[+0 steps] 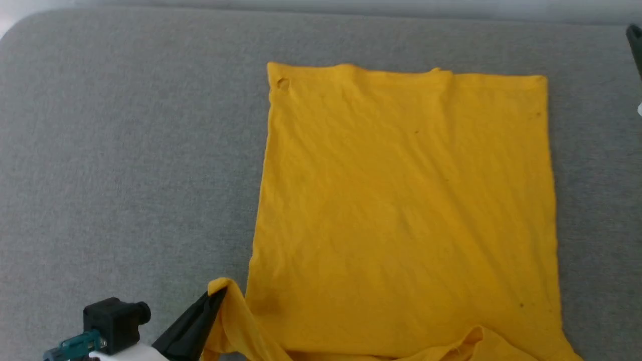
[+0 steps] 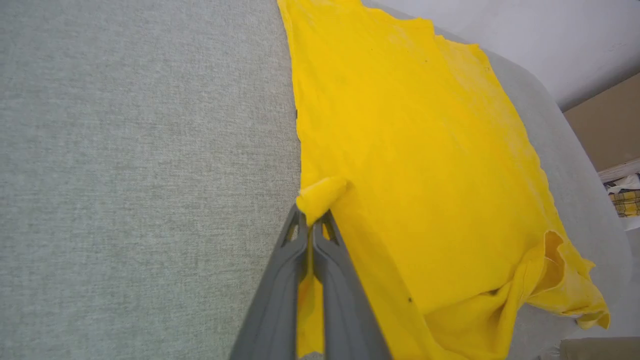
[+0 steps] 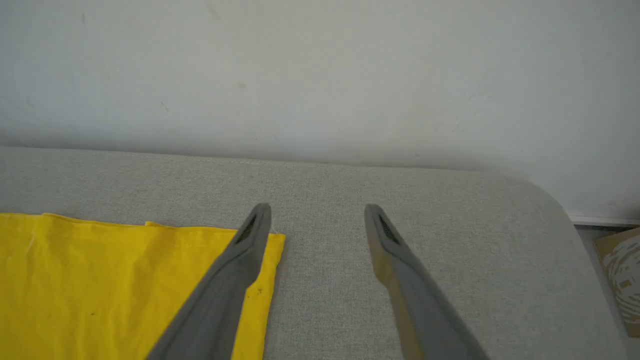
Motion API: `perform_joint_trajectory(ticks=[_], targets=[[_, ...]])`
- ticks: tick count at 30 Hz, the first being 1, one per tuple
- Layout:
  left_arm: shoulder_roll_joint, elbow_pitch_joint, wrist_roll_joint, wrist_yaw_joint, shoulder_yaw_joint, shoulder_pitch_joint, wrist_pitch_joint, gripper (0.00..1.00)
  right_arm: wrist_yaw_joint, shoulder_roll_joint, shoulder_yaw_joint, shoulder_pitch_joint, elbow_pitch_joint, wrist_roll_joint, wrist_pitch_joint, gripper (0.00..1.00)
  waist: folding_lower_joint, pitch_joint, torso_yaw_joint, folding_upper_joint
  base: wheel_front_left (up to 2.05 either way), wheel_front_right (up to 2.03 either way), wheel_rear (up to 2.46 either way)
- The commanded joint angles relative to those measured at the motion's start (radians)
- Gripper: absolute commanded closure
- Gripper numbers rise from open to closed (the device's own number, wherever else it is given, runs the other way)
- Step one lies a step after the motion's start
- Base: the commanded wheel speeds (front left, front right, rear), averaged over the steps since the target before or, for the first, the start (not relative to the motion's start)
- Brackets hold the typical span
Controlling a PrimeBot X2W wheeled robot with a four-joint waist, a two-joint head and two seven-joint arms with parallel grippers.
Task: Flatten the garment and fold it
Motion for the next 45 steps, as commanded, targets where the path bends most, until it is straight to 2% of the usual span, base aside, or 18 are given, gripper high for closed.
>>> perform_joint_trajectory(ticks=[1, 6, 12, 13, 14, 15, 22, 28, 32, 37, 41, 45], targets=[[-0.007, 0.004, 0.007, -0.008, -0.004, -0.017, -0.008, 1.00, -0.001, 0.009, -0.011, -0.014, 0.019, -0.022, 0.009, 0.00, -0.0004, 0.094, 0.089, 0.0000, 0.00, 0.00, 0.00], [-0.021, 0.021, 0.011, -0.016, -0.020, -0.042, -0.020, 1.00, -0.001, 0.030, -0.053, -0.018, 0.090, -0.089, 0.058, 0.00, -0.0004, 0.140, 0.129, 0.0000, 0.00, 0.00, 0.00], [-0.028, 0.039, 0.014, -0.028, -0.030, -0.067, -0.032, 1.00, -0.001, 0.036, -0.076, 0.004, 0.112, -0.114, 0.132, 0.00, -0.0004, 0.175, 0.155, 0.0000, 0.00, 0.00, 0.00], [-0.028, 0.042, 0.015, -0.030, -0.032, -0.072, -0.033, 1.00, -0.001, 0.035, -0.084, 0.008, 0.114, -0.123, 0.144, 0.05, -0.0004, 0.177, 0.158, 0.0000, 0.00, 0.00, 0.00], [-0.029, 0.047, 0.015, -0.031, -0.034, -0.077, -0.033, 1.00, -0.001, 0.034, -0.087, 0.012, 0.114, -0.132, 0.153, 0.50, -0.0004, 0.178, 0.160, 0.0000, 0.00, 0.00, 0.00], [-0.030, 0.050, 0.016, -0.033, -0.035, -0.083, -0.034, 1.00, -0.001, 0.034, -0.089, 0.016, 0.113, -0.141, 0.158, 1.00, -0.0004, 0.179, 0.162, 0.0000, 0.00, 0.00, 0.00], [-0.035, 0.075, 0.022, -0.033, -0.037, -0.093, -0.049, 1.00, -0.001, 0.062, -0.091, 0.038, 0.101, -0.160, 0.130, 1.00, -0.0004, 0.145, 0.139, 0.0000, 0.00, 0.00, 0.00], [-0.018, 0.075, 0.030, -0.022, -0.024, -0.074, -0.053, 1.00, -0.001, 0.054, -0.092, 0.046, 0.064, -0.103, 0.059, 1.00, -0.0004, 0.071, 0.066, 0.0000, 0.00, 0.00, 0.00], [-0.008, 0.062, 0.032, -0.010, -0.012, -0.051, -0.055, 1.00, -0.001, 0.041, -0.136, 0.105, -0.001, -0.048, 0.020, 1.00, -0.0004, 0.024, 0.012, 0.0000, 0.00, 0.00, 0.00], [0.005, 0.041, 0.035, 0.006, 0.005, -0.015, -0.060, 1.00, -0.001, 0.057, -0.247, 0.301, -0.143, 0.015, -0.004, 1.00, -0.0004, -0.014, -0.057, 0.0000, 0.00, 0.00, 0.00], [0.010, 0.028, 0.038, 0.010, 0.007, 0.003, -0.062, 1.00, -0.001, 0.135, -0.358, 0.525, -0.246, 0.066, -0.010, 1.00, -0.0004, -0.021, -0.103, 0.0000, 0.00, 0.00, 0.00], [0.011, 0.026, 0.039, 0.008, -0.004, -0.001, -0.056, 1.00, -0.001, 0.193, -0.427, 0.705, -0.281, 0.105, -0.021, 1.00, -0.0004, -0.021, -0.117, 0.0000, 0.00, 0.00, 0.00]])
